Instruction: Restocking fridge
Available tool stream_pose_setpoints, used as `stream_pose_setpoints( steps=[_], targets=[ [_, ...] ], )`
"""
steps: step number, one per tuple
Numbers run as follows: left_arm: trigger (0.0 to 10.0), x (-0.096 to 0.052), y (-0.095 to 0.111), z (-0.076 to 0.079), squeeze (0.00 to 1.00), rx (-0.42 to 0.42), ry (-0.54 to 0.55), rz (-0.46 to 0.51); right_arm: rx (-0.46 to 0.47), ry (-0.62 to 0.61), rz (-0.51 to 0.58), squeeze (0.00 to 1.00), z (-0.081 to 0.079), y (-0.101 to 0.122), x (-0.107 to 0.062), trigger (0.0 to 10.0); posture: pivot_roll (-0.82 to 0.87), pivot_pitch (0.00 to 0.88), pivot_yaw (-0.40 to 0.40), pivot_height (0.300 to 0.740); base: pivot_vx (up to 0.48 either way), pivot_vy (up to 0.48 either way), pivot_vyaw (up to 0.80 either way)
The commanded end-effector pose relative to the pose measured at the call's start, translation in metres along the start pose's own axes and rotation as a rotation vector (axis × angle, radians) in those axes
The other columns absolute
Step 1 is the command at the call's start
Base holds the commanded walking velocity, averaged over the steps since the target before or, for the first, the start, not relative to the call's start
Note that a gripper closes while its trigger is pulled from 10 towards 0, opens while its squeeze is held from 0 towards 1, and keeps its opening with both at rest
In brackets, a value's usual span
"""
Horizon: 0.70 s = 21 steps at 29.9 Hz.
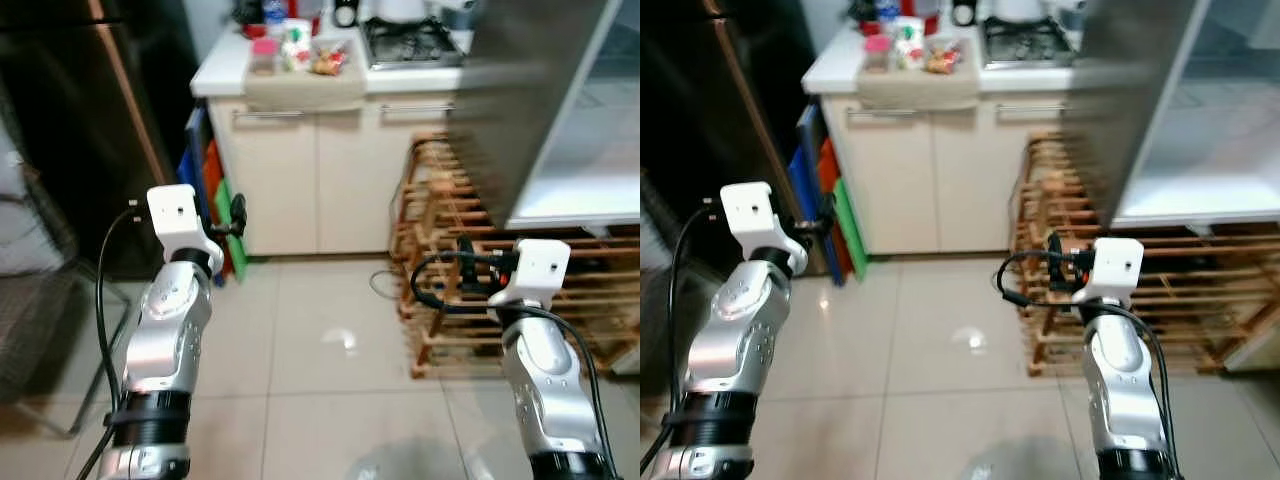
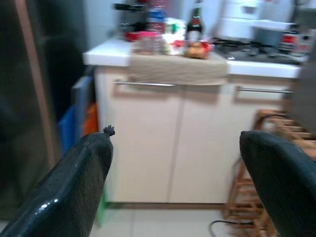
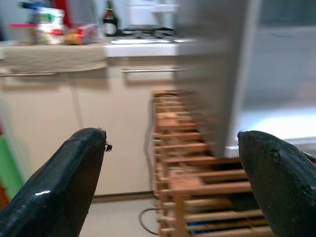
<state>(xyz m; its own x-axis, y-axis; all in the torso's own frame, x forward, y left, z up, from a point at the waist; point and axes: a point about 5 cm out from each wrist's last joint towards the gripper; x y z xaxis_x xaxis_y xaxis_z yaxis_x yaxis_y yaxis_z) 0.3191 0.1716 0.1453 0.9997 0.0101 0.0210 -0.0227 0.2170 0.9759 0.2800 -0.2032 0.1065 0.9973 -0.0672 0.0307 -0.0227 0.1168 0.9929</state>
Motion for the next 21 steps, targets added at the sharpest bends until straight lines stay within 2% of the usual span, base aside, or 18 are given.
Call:
stream_pose_setpoints(
  steps=[1, 11, 17, 21],
  targets=[
    [10.0, 0.002, 0.005, 0.004, 0.00, 0.007, -0.025, 0.019, 0.016, -0.003, 0.005, 0.00, -0.005, 0.004, 0.007, 10.0, -0.09, 0.000, 0.084, 0.740, 0.431, 0.000, 0.00],
    [10.0, 0.000, 0.004, -0.003, 0.00, -0.014, 0.001, 0.018, 0.009, 0.045, 0.024, 0.00, -0.015, 0.008, 0.014, 10.0, -0.08, 0.000, 0.080, 0.740, 0.430, 0.000, 0.00],
    [10.0, 0.000, 0.005, 0.004, 0.00, -0.013, -0.016, 0.027, 0.001, 0.056, 0.029, 0.00, -0.018, 0.009, 0.018, 10.0, -0.08, 0.000, 0.074, 0.740, 0.428, 0.000, 0.61],
    [10.0, 0.003, 0.007, 0.004, 0.00, -0.003, -0.023, 0.030, 0.018, 0.082, 0.025, 0.00, -0.022, 0.009, 0.020, 10.0, -0.08, 0.000, 0.070, 0.740, 0.427, 0.000, 0.00]
  ],
)
Point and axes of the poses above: a point about 5 cm out from each wrist's last joint towards the gripper, its own x axis pointing out of the wrist towards the gripper, its own y axis along the axis of the wrist's last joint, z = x × y, and after that the axes turned 6 degrees about -x, right-handed
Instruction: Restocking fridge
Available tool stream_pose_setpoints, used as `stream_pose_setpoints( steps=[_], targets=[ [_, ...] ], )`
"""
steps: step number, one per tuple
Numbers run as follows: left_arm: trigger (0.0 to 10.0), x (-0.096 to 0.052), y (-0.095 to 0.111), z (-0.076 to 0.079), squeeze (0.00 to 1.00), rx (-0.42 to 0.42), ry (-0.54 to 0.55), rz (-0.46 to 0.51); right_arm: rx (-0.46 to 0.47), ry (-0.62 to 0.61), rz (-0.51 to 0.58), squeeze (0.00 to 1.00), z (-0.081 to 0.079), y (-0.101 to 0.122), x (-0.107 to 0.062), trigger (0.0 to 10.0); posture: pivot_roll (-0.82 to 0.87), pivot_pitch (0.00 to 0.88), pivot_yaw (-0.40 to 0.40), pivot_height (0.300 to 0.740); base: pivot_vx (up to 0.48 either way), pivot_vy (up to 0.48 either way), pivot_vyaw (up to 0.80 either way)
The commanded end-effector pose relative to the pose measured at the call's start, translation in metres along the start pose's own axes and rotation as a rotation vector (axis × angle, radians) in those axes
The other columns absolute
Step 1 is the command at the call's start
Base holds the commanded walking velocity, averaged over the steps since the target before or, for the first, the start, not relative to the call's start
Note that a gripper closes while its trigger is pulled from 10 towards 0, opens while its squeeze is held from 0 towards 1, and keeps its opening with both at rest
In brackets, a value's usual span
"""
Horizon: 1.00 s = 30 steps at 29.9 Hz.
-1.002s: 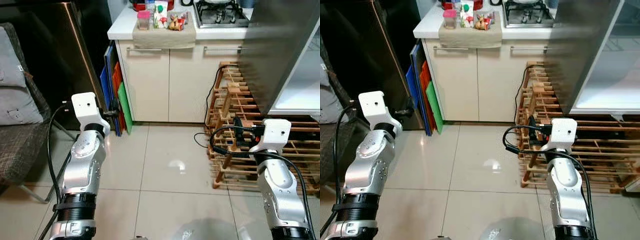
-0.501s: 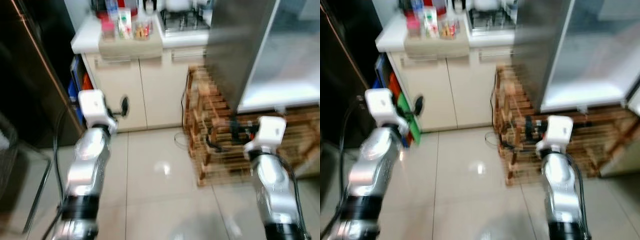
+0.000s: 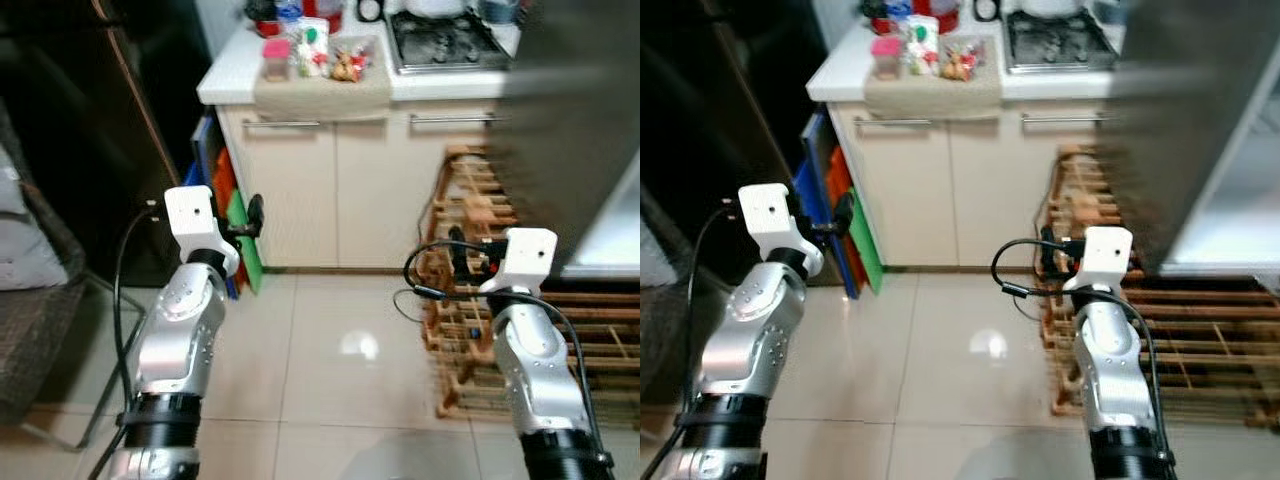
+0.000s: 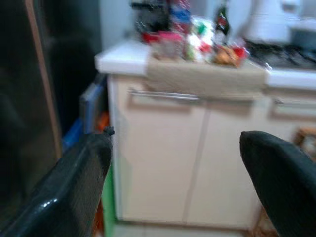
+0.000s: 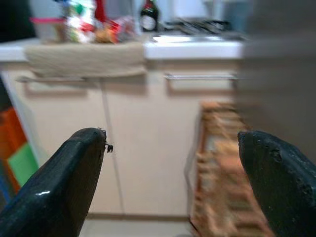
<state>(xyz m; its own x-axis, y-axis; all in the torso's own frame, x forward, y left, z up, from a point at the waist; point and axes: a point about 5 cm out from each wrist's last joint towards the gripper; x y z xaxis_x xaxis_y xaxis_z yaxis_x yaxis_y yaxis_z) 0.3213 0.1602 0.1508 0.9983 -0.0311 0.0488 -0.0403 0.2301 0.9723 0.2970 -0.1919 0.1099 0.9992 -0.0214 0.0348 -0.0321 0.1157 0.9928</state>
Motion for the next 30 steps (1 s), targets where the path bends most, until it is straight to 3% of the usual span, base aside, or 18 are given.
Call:
stream_pose_setpoints(
  steps=[1, 6, 12, 17, 30],
  targets=[
    [10.0, 0.001, 0.004, -0.008, 0.00, 0.011, 0.023, 0.011, 0.020, 0.047, 0.025, 0.00, -0.012, 0.006, 0.004, 10.0, -0.08, 0.000, 0.070, 0.740, 0.424, 0.000, 0.00],
    [10.0, 0.003, 0.003, -0.005, 0.00, 0.020, 0.010, 0.007, 0.017, 0.028, 0.032, 0.00, -0.010, 0.007, 0.004, 10.0, -0.08, 0.000, 0.066, 0.740, 0.425, 0.000, 0.00],
    [10.0, 0.002, -0.003, 0.011, 0.00, 0.060, -0.133, -0.048, -0.040, -0.044, 0.009, 0.00, -0.001, 0.000, -0.006, 10.0, -0.07, 0.000, 0.065, 0.740, 0.424, 0.000, 0.00],
    [10.0, 0.001, -0.004, 0.014, 0.00, 0.034, -0.158, -0.049, -0.056, -0.027, -0.005, 0.00, -0.006, -0.005, -0.014, 10.0, -0.08, 0.000, 0.070, 0.740, 0.428, 0.000, 0.00],
    [10.0, 0.001, 0.006, 0.026, 0.00, 0.017, -0.247, -0.005, -0.049, -0.041, 0.035, 0.00, -0.005, 0.006, -0.002, 10.0, -0.06, 0.000, 0.060, 0.740, 0.428, 0.000, 0.00]
  ],
)
Point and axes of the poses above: a point about 5 cm out from each wrist's last joint towards the gripper, its own x axis pointing out of the wrist towards the gripper, its own y axis along the axis of the wrist's last joint, z = x × y, and after that the axes turned 6 degrees about -x, right-handed
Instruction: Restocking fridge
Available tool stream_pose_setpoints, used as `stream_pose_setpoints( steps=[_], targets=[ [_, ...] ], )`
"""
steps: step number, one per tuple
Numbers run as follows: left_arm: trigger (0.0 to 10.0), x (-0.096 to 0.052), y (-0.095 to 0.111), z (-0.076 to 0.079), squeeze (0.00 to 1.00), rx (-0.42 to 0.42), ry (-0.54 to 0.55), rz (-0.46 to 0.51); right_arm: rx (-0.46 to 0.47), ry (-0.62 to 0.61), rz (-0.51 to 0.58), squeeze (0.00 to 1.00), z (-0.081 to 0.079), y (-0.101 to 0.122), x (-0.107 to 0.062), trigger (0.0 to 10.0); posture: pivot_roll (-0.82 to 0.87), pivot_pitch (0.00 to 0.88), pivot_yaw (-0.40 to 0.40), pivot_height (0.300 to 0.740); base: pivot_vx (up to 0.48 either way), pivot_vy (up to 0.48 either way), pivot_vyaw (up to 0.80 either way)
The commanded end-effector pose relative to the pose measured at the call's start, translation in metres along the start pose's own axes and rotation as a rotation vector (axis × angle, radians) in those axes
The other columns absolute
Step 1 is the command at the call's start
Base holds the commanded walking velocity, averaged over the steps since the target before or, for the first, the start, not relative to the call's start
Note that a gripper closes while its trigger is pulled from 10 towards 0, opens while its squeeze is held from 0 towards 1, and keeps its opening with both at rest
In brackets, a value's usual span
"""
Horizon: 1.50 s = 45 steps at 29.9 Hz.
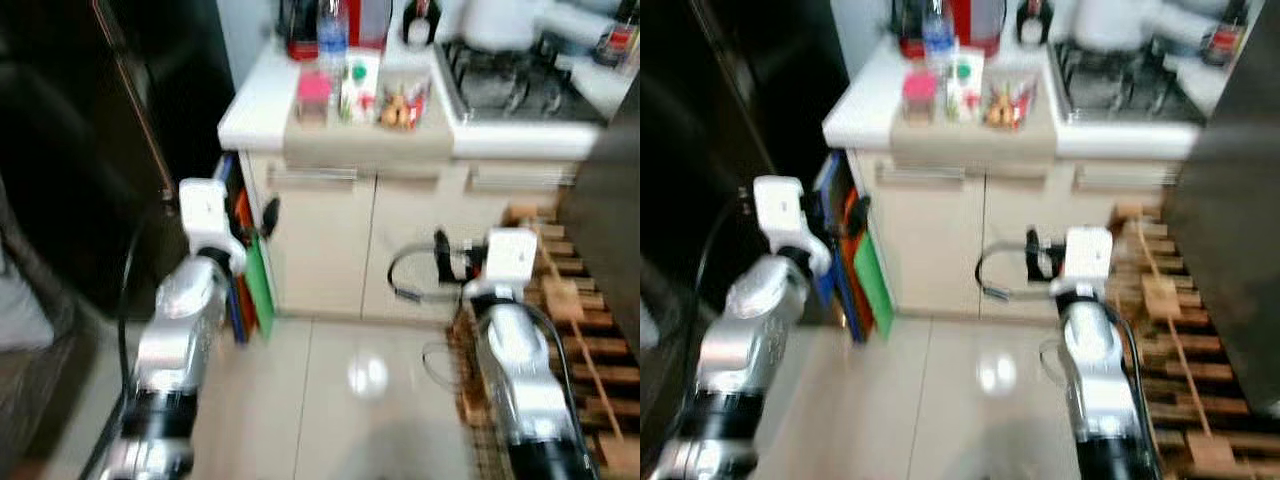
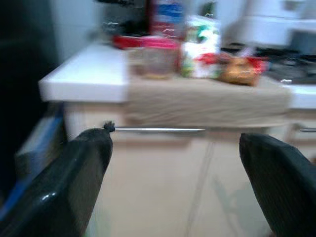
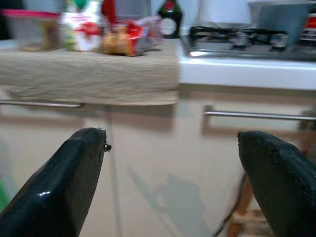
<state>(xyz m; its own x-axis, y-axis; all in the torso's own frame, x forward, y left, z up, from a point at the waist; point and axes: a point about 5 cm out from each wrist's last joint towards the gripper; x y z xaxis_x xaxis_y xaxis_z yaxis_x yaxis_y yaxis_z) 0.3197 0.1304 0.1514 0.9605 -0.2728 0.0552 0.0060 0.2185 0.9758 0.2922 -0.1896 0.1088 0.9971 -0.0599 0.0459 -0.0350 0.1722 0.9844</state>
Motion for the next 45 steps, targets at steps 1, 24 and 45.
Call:
stream_pose_setpoints(
  steps=[1, 24, 45],
  targets=[
    [10.0, 0.001, 0.014, -0.004, 0.00, 0.017, -0.001, 0.046, 0.011, -0.003, 0.030, 0.00, -0.003, 0.007, 0.003, 10.0, -0.06, 0.000, 0.061, 0.740, 0.431, 0.000, 0.00],
    [10.0, 0.002, 0.038, 0.009, 0.00, 0.028, -0.082, 0.141, -0.013, -0.056, 0.177, 0.00, 0.001, 0.037, 0.009, 10.0, -0.06, 0.000, 0.072, 0.740, 0.434, 0.000, 0.00],
    [10.0, 0.005, 0.048, 0.024, 0.00, 0.046, -0.089, 0.193, -0.023, -0.063, 0.167, 0.00, 0.006, 0.035, 0.006, 10.0, -0.07, 0.000, 0.068, 0.740, 0.253, -0.194, 0.00]
  ],
)
Point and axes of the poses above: a point about 5 cm out from each wrist's last joint towards the gripper, its own x axis pointing out of the wrist towards the gripper, its own y axis along the axis of the wrist's last joint, z = x × y, and after that the axes turned 6 degrees about -x, right-handed
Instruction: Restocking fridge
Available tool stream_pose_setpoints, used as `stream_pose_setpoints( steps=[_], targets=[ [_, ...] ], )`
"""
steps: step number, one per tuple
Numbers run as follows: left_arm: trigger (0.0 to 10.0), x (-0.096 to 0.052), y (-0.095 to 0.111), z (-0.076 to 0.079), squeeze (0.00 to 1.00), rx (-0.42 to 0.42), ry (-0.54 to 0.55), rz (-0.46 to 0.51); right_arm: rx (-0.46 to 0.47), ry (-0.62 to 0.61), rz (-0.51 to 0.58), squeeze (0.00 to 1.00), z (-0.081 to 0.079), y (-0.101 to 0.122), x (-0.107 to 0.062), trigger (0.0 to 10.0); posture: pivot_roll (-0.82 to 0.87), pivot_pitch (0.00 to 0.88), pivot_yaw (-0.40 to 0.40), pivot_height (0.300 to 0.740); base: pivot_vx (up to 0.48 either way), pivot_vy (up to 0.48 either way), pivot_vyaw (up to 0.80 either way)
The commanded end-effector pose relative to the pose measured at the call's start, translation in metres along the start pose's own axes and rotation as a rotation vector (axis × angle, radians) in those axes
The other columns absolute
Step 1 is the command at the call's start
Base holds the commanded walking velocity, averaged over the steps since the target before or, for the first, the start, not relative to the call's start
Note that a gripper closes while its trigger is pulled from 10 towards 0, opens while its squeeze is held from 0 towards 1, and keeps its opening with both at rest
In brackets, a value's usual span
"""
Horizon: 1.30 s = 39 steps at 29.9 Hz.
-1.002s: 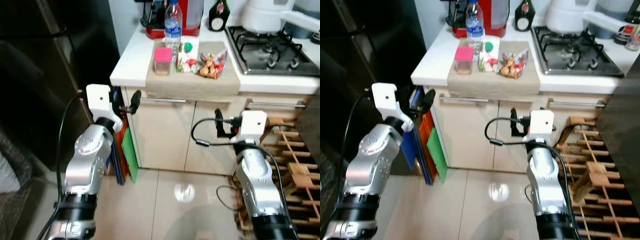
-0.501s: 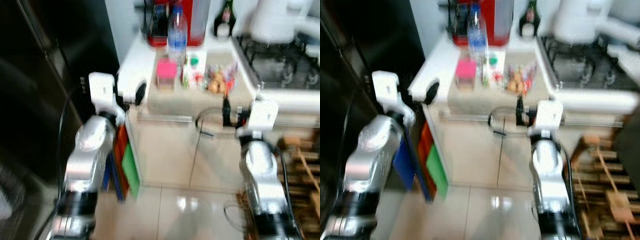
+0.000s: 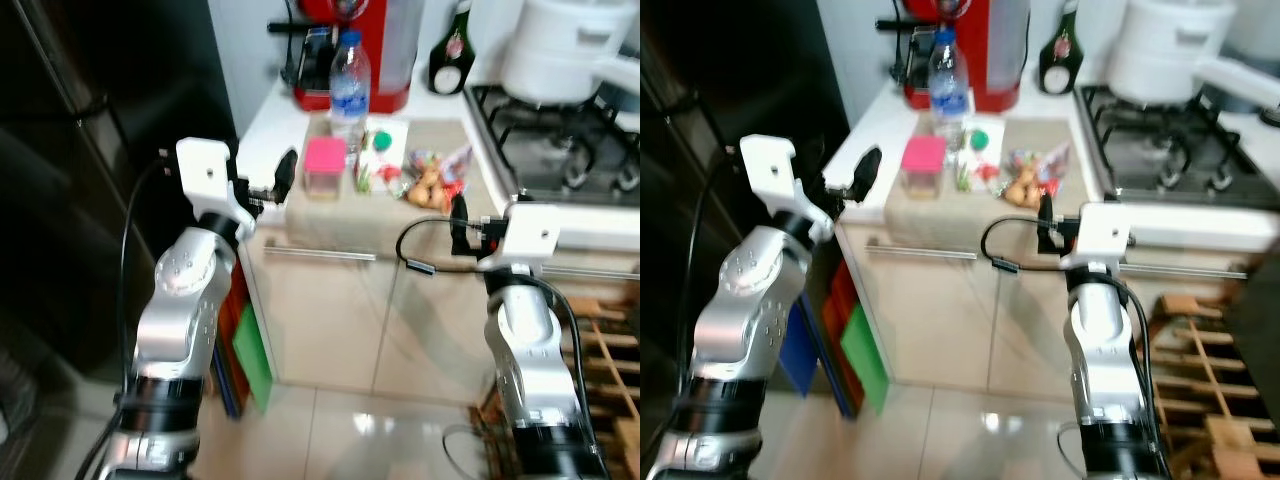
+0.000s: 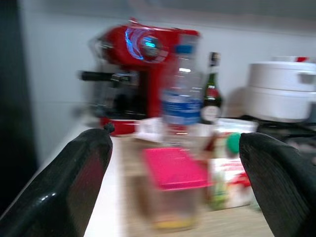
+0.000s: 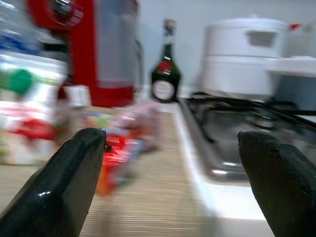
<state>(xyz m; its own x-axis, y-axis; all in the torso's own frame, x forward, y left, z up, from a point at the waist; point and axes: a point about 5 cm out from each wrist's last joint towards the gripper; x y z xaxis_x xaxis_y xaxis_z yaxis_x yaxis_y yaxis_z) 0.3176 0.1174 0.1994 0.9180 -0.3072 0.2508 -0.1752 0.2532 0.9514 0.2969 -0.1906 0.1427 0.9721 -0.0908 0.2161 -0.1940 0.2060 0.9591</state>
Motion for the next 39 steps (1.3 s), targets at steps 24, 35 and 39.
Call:
stream_pose_setpoints(
  steps=[24, 35, 39],
  targets=[
    [10.0, 0.066, 0.017, -0.004, 0.00, 0.062, 0.179, -0.030, -0.018, 0.026, -0.033, 0.00, 0.001, -0.001, -0.017, 10.0, -0.11, 0.000, 0.048, 0.740, 0.037, 0.000, 0.00],
    [10.0, 0.087, -0.009, 0.024, 0.00, 0.090, 0.132, -0.134, -0.039, 0.037, -0.051, 0.00, 0.007, 0.002, -0.026, 10.0, -0.14, 0.004, 0.037, 0.740, 0.000, 0.000, 0.00],
    [10.0, 0.090, -0.007, 0.031, 0.00, 0.087, 0.117, -0.122, -0.047, 0.031, -0.063, 0.00, 0.011, 0.001, -0.030, 10.0, -0.15, 0.010, 0.037, 0.740, 0.000, 0.000, 0.00]
  ],
)
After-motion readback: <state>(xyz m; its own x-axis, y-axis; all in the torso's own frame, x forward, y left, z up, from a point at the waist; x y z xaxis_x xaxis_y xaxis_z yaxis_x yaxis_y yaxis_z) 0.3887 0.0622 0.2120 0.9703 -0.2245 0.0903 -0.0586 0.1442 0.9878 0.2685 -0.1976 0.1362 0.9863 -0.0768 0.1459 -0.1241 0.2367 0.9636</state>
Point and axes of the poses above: a point about 5 cm out from each wrist's last joint towards the gripper, its own x axis pointing out of the wrist towards the gripper, its own y axis along the axis of the wrist's last joint, z = x × y, and after that the axes turned 6 degrees about -x, right-handed
